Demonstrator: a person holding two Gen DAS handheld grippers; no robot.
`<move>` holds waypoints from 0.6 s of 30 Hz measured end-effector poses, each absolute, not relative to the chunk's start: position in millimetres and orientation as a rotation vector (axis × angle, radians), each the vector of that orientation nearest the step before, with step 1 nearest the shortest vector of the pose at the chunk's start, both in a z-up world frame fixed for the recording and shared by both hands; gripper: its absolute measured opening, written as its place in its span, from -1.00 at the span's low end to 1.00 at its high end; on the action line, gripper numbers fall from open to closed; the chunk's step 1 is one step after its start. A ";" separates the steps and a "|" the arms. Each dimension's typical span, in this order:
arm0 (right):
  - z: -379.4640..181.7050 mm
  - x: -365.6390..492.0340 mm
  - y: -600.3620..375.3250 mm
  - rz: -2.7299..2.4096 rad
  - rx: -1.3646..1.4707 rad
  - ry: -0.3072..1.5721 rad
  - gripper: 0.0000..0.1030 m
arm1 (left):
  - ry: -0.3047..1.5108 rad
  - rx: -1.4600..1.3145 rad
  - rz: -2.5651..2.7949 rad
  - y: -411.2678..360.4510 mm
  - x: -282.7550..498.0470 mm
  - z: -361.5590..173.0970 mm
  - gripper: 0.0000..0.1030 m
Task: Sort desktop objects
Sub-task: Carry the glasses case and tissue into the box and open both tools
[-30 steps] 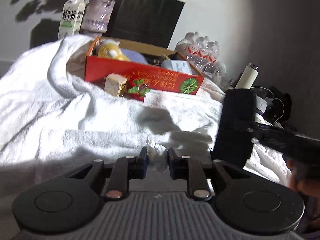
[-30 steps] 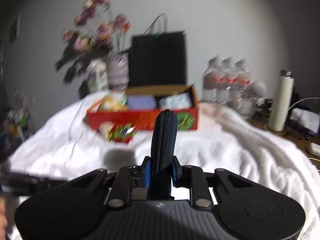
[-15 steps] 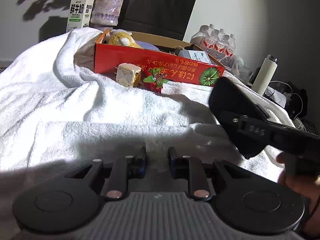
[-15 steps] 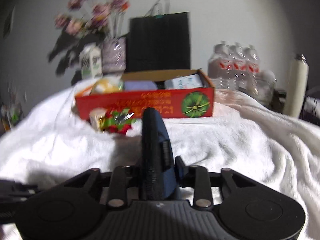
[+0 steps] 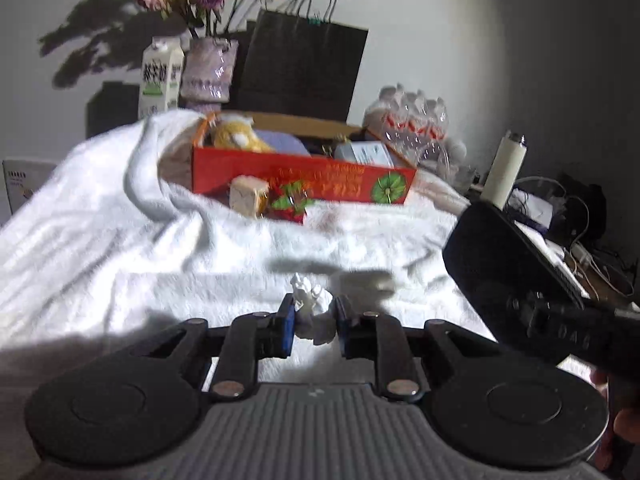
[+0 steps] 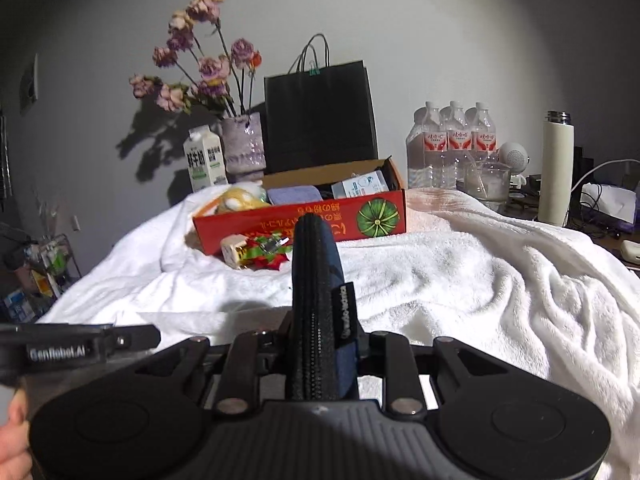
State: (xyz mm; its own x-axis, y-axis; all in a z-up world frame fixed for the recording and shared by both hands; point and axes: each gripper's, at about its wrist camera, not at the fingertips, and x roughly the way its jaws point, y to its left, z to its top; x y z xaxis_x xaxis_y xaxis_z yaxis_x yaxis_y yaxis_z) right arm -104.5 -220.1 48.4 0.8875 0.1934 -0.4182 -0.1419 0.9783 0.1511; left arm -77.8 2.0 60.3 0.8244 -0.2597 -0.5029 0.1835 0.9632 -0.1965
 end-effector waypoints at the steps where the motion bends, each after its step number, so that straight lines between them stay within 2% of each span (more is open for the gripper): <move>1: 50.4 -106.0 -220.8 0.178 0.123 0.440 -0.56 | 0.543 -0.140 -0.220 4.1 -77.2 65.8 -0.59; 10: 92.3 -79.1 -229.9 0.245 0.137 0.340 -0.56 | 0.472 -0.146 -0.200 26.4 -19.8 134.8 -0.59; 15: 129.9 -30.3 -233.4 0.288 0.120 0.269 -0.56 | 0.479 -0.170 -0.256 24.4 55.5 173.6 -0.59; 18: 145.1 27.8 -233.6 0.322 0.153 0.293 -0.56 | 0.531 -0.182 -0.281 11.4 116.1 180.1 -0.59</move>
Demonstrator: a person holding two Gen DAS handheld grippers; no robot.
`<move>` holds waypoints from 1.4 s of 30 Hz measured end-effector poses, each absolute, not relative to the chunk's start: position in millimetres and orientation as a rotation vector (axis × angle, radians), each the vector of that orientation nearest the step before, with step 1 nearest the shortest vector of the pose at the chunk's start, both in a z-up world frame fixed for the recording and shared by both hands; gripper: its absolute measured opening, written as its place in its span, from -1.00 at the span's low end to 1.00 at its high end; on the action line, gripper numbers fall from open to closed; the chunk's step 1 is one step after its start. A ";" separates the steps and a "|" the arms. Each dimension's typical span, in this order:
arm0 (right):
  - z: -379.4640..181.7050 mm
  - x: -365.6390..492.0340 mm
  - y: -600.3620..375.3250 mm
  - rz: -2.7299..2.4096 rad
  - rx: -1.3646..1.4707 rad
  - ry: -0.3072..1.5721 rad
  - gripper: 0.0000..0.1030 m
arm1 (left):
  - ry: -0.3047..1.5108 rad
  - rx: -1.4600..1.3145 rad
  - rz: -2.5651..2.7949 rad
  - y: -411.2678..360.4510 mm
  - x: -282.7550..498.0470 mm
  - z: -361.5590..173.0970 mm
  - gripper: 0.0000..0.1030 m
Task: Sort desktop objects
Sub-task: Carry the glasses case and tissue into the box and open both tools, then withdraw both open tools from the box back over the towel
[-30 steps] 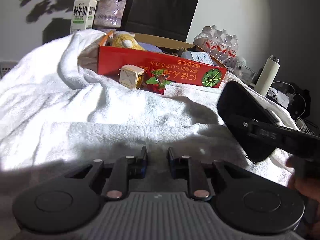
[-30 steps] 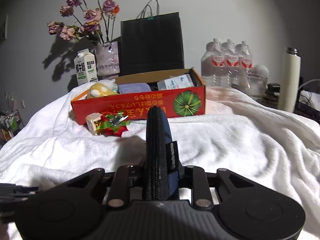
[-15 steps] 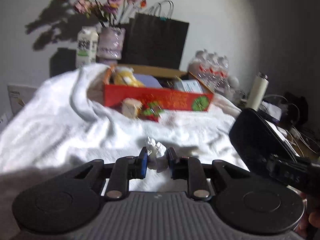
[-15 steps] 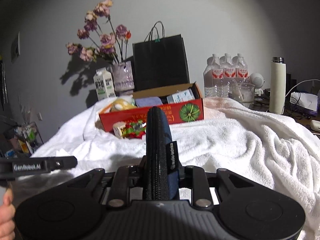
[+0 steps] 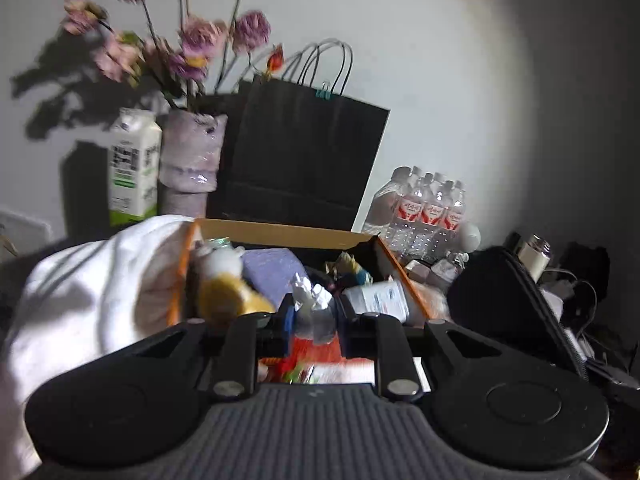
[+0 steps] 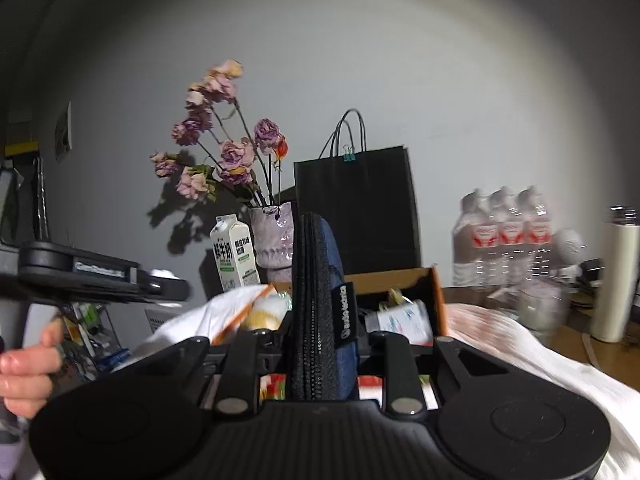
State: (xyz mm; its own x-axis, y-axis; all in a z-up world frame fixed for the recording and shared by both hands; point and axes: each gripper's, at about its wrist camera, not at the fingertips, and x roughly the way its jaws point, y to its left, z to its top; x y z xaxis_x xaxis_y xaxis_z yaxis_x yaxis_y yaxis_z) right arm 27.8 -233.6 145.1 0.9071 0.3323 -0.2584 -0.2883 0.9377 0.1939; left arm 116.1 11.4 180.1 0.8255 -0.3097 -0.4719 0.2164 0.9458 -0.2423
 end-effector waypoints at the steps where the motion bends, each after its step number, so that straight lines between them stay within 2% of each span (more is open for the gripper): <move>1: 148.2 50.2 -232.9 0.329 0.171 0.307 -0.56 | 0.542 -0.175 -0.277 6.0 135.7 178.9 -0.59; 9: 122.3 222.0 -205.6 0.278 0.253 0.501 -0.56 | 0.702 -0.145 -0.238 -15.5 277.9 130.4 -0.56; 11: 109.8 248.7 -197.9 0.248 0.269 0.530 -0.56 | 0.733 -0.108 -0.209 -16.6 301.3 118.4 -0.37; 12: 104.5 260.1 -193.6 0.229 0.266 0.534 -0.54 | 0.732 -0.090 -0.167 -16.1 310.2 113.8 -0.14; 15: 86.9 290.2 -181.1 0.177 0.219 0.581 -0.49 | 0.710 -0.100 -0.105 -9.0 325.3 109.4 -0.05; 16: 83.7 297.7 -179.8 0.187 0.216 0.597 -0.48 | 0.717 -0.113 -0.118 -5.5 328.5 110.0 0.14; 17: 81.8 302.2 -179.3 0.199 0.224 0.609 -0.31 | 0.708 -0.128 -0.122 -1.7 328.8 111.5 0.28; 18: 83.4 304.8 -181.7 0.210 0.242 0.616 0.13 | 0.686 -0.129 -0.117 1.5 327.0 113.7 0.50; 19: 87.3 303.4 -183.7 0.209 0.265 0.611 0.34 | 0.657 -0.122 -0.114 3.3 325.0 116.1 0.60; 20: 92.9 299.2 -186.2 0.220 0.284 0.589 0.40 | 0.629 -0.128 -0.114 6.0 322.0 119.7 0.64; 23: 109.3 287.0 -185.2 0.241 0.212 0.519 0.41 | 0.653 -0.137 -0.084 10.2 320.6 126.7 0.77; 25: 117.8 281.2 -183.6 0.203 0.148 0.521 0.46 | 0.715 -0.115 -0.018 9.6 322.9 127.0 0.95; 35: 134.3 234.5 -216.8 0.121 0.103 0.570 0.65 | 0.735 0.034 0.028 10.1 254.8 136.5 0.95; 40: 132.9 185.4 -223.5 0.135 0.051 0.556 0.70 | 0.706 0.076 -0.014 5.2 195.7 134.3 0.99; 42: 128.3 159.6 -223.2 0.145 0.035 0.544 0.80 | 0.689 0.070 -0.058 5.1 164.3 128.3 1.00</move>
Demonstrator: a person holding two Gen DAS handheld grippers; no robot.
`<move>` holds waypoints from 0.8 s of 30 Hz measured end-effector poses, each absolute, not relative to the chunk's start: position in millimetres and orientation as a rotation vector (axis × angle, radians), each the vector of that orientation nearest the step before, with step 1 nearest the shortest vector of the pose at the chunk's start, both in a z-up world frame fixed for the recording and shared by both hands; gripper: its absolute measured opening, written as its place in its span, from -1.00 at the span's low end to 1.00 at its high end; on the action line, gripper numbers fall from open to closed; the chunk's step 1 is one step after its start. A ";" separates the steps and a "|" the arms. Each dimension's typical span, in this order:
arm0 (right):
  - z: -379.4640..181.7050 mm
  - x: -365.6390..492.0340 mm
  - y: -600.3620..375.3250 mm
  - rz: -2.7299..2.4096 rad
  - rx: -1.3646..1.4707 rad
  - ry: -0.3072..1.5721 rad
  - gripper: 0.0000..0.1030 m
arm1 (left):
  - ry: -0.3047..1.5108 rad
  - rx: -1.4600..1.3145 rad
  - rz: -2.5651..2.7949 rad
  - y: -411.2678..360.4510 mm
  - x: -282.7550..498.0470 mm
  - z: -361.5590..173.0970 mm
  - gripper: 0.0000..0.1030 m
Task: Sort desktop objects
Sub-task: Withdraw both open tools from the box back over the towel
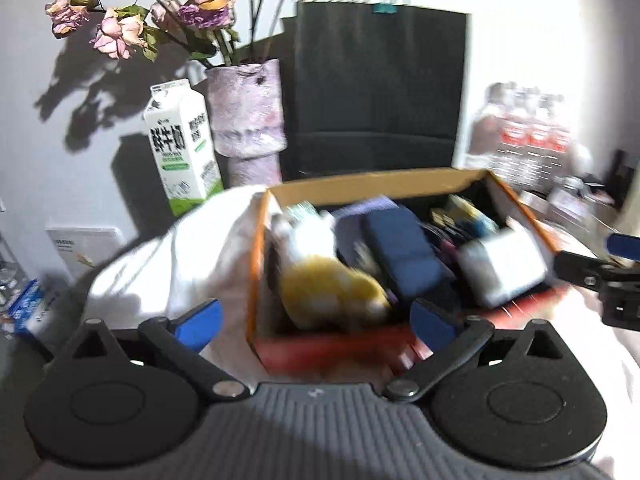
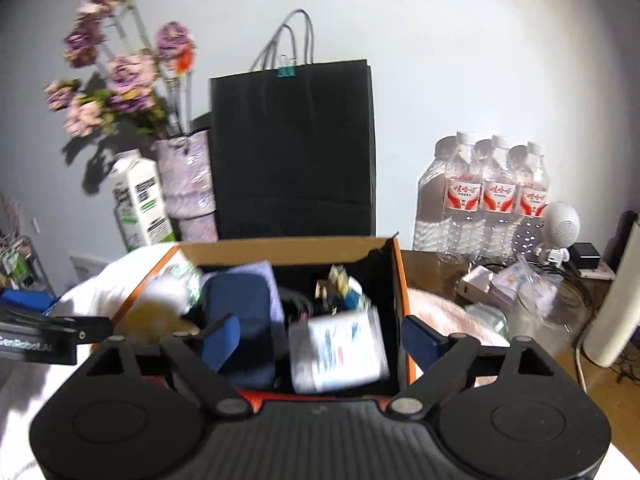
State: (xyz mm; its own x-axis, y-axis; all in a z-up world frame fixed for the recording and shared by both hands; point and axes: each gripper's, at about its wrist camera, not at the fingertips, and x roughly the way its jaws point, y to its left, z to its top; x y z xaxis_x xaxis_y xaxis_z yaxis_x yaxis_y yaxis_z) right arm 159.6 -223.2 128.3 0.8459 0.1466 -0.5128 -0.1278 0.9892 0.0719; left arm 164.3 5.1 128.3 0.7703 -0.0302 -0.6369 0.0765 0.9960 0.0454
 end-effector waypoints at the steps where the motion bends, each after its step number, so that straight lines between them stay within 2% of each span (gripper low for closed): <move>1: 125.1 145.8 -222.8 0.152 0.030 0.543 0.82 | 0.690 0.060 -0.079 5.6 148.3 124.2 1.00; 12: 60.0 -13.9 -220.0 0.265 0.028 0.648 0.86 | 0.700 -0.094 -0.126 32.5 -45.7 53.1 1.00; 17: 33.2 -67.5 -211.7 0.212 0.090 0.681 0.86 | 0.643 -0.015 -0.075 39.9 -83.7 46.5 1.00; 24: 22.4 -84.1 -199.7 0.233 0.051 0.678 0.85 | 0.687 -0.056 -0.076 39.7 -74.5 27.3 1.00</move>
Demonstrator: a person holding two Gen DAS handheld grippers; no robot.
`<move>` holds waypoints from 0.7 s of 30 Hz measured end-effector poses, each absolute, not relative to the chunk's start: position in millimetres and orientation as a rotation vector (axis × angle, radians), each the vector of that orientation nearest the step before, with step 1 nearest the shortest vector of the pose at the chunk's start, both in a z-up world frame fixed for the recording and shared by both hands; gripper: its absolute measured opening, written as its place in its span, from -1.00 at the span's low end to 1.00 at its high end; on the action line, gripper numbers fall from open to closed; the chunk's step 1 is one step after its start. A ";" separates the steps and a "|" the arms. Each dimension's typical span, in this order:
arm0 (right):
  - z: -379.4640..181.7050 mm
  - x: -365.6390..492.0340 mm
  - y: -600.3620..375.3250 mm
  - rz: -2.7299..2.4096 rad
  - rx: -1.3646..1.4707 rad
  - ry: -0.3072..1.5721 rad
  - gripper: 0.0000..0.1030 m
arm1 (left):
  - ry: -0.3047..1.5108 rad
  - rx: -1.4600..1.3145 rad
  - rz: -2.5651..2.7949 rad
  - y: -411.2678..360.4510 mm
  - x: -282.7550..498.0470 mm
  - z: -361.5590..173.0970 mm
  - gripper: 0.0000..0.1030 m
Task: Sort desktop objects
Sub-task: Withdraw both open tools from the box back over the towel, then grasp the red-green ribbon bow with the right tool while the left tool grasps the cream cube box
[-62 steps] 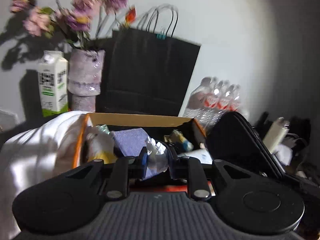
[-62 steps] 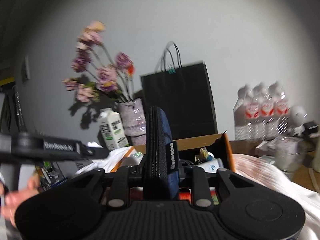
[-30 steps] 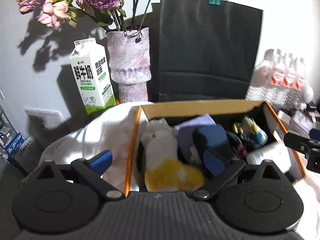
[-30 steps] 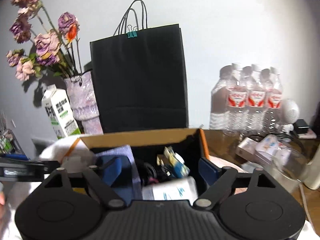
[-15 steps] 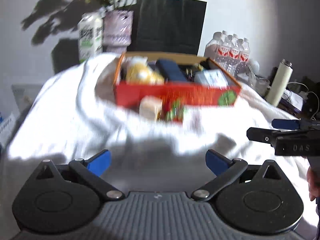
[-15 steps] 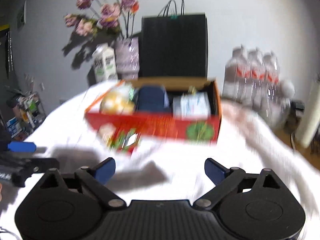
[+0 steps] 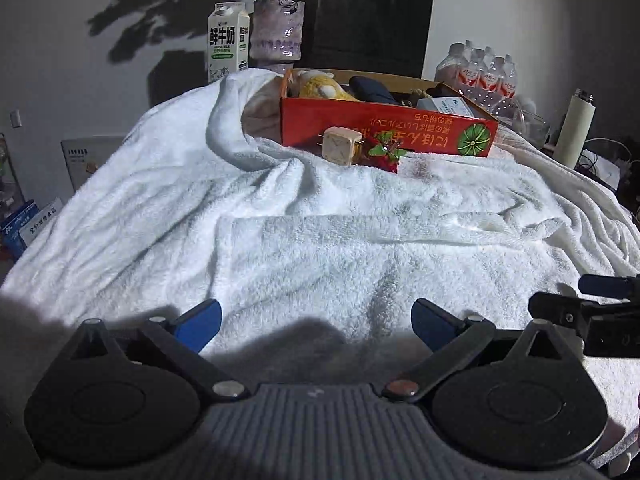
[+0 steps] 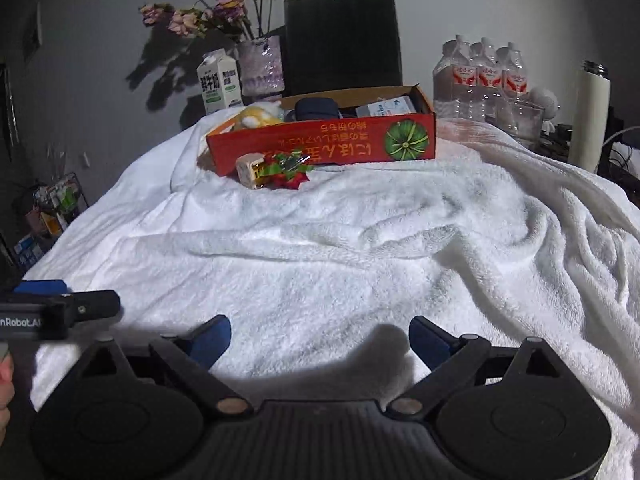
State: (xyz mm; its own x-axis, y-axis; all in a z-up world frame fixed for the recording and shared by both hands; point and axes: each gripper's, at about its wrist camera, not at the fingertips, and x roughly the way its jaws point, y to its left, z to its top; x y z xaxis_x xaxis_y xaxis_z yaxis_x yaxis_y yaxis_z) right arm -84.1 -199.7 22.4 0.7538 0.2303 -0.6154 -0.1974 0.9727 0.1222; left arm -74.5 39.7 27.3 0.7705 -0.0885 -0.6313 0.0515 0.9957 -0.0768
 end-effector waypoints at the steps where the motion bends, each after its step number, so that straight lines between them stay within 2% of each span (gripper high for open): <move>1: 23.0 -82.8 -198.9 0.236 0.050 0.676 0.85 | 0.675 -0.055 -0.091 39.3 -76.1 26.6 1.00; 7: 39.4 -49.8 -194.7 0.331 0.093 0.592 0.72 | 0.620 -0.053 -0.071 51.2 -62.9 38.1 1.00; 11: 57.1 5.7 -179.5 0.366 0.009 0.567 0.29 | 0.608 -0.104 -0.054 68.9 -51.0 39.5 1.00; 17: 56.0 110.4 -148.2 0.392 -0.028 0.595 0.24 | 0.644 -0.071 -0.017 76.9 -18.9 40.7 1.00; 21: 38.8 143.8 -144.5 0.395 0.036 0.604 0.25 | 0.613 -0.001 -0.020 68.7 3.4 52.0 1.00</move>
State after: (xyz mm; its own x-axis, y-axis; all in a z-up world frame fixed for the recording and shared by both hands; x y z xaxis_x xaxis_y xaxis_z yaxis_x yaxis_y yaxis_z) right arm 143.8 -144.5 38.8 0.7507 0.3716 -0.5462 -0.3506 0.9248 0.1473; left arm 3.4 68.7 52.0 0.8177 -0.0195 -0.5753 0.0188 0.9998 -0.0071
